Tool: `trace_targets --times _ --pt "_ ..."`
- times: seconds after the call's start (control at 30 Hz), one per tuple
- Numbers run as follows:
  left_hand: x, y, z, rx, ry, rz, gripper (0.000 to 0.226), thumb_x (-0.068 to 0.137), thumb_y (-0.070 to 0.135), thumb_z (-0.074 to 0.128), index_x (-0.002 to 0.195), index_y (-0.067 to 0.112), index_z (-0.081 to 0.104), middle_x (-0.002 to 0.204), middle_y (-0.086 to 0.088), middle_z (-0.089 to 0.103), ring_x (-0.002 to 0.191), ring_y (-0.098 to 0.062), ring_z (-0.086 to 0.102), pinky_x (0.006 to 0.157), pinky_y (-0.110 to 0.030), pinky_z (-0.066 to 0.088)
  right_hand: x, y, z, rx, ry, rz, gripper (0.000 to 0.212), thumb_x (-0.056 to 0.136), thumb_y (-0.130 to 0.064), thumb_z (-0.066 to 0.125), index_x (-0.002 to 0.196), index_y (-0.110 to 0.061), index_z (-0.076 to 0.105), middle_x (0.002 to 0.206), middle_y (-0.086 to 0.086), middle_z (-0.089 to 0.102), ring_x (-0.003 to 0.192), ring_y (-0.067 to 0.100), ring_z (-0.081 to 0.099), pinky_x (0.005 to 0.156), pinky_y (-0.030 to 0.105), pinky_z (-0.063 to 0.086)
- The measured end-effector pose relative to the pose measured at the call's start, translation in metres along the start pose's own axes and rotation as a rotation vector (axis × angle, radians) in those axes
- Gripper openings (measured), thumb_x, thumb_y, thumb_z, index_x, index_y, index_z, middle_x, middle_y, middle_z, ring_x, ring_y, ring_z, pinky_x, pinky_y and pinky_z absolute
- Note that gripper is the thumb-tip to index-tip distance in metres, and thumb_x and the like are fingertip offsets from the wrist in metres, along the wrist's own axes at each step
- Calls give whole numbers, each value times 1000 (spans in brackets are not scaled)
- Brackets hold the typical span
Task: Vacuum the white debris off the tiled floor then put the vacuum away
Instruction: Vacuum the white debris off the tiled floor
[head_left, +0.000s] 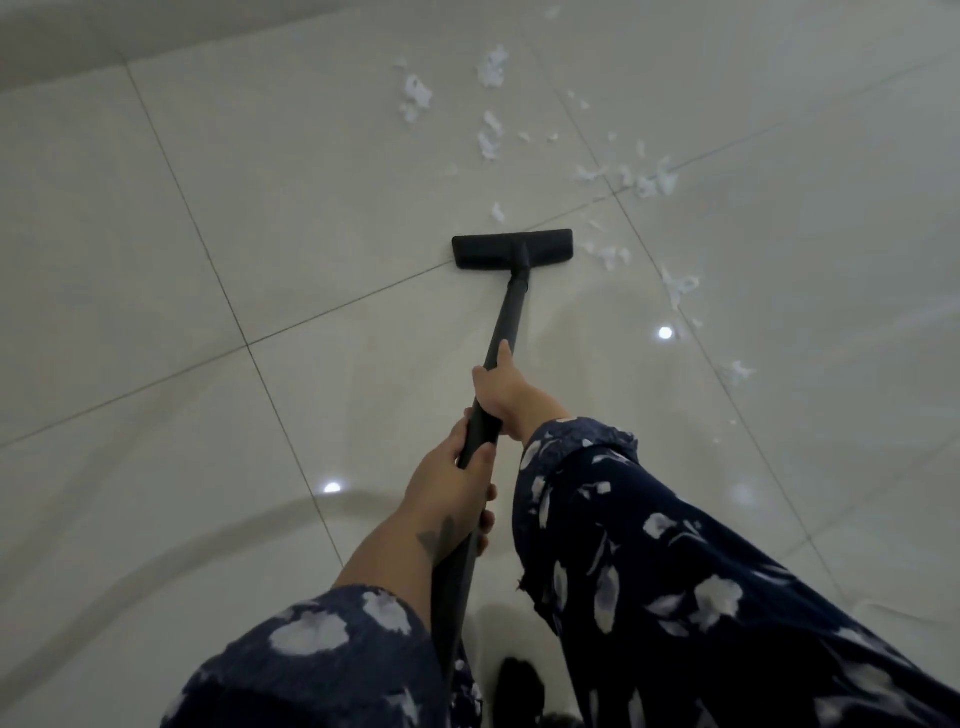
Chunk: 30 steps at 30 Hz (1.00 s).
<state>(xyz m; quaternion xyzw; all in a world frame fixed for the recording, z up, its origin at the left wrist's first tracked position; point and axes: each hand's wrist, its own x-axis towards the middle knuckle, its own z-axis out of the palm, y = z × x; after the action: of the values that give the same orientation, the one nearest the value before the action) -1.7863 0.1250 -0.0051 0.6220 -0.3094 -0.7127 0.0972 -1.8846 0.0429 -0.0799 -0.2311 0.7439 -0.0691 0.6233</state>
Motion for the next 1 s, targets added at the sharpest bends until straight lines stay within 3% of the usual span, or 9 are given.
trace_targets --times 0.1,0.17,0.27,0.33,0.47,0.6,0.73,0.83,1.0 --pt "17 25 -8 -30 10 4 41 105 25 39 144 36 40 71 -9 52 43 -15 47 37 -21 43 17 -26 -5 30 46 -72 64 100 -17 32 152 -27 -4 132 12 44 74 12 48 97 35 42" --pt "26 39 -13 -51 12 -13 42 105 24 40 145 37 40 70 -8 52 43 -15 47 37 -21 43 28 -39 -9 29 67 -92 63 99 -15 33 152 -26 1 144 16 39 67 8 42 96 39 43" --pt "45 60 -26 -67 31 -20 44 105 24 41 147 35 38 69 -7 52 44 -15 48 37 -21 43 43 -70 -12 -65 20 -57 66 99 -15 30 151 -27 -9 146 19 36 86 23 57 99 43 47" --pt "57 75 -37 -74 54 -20 44 105 25 41 147 35 39 71 -8 53 45 -16 48 38 -21 43 51 -91 -8 -44 37 -122 64 98 -12 31 151 -23 -2 149 18 32 87 23 53 98 40 47" --pt "80 105 -50 -130 97 -44 41 104 26 42 143 37 44 71 -8 53 47 -17 48 40 -22 43 72 -128 -11 -70 45 -158 65 97 -11 33 151 -26 0 144 19 39 109 30 51 104 49 43" --pt "101 139 -58 -179 110 -54 38 104 25 44 141 34 47 72 -9 53 46 -18 48 40 -22 42 84 -173 -26 -221 7 -41 70 98 -15 31 150 -25 -16 116 14 54 97 27 57 97 44 49" --pt "121 170 -66 -206 125 -56 40 102 26 48 141 34 47 70 -8 53 45 -17 48 40 -23 42 99 -202 -37 -124 -27 -86 52 103 -24 16 152 -20 -2 152 16 29 129 31 42 113 44 34" --pt "130 187 -76 -222 119 -49 37 98 30 57 134 34 52 69 -8 52 43 -16 45 39 -22 41 108 -221 -37 -166 -15 -123 56 101 -18 23 152 -21 -1 150 16 34 105 20 41 109 43 36" --pt "141 207 -97 -248 114 -42 35 95 25 62 127 37 55 67 -8 51 41 -16 44 39 -23 40 118 -258 -29 -361 -38 -84 72 97 -12 31 151 -20 -16 138 14 47 97 26 56 88 37 47"
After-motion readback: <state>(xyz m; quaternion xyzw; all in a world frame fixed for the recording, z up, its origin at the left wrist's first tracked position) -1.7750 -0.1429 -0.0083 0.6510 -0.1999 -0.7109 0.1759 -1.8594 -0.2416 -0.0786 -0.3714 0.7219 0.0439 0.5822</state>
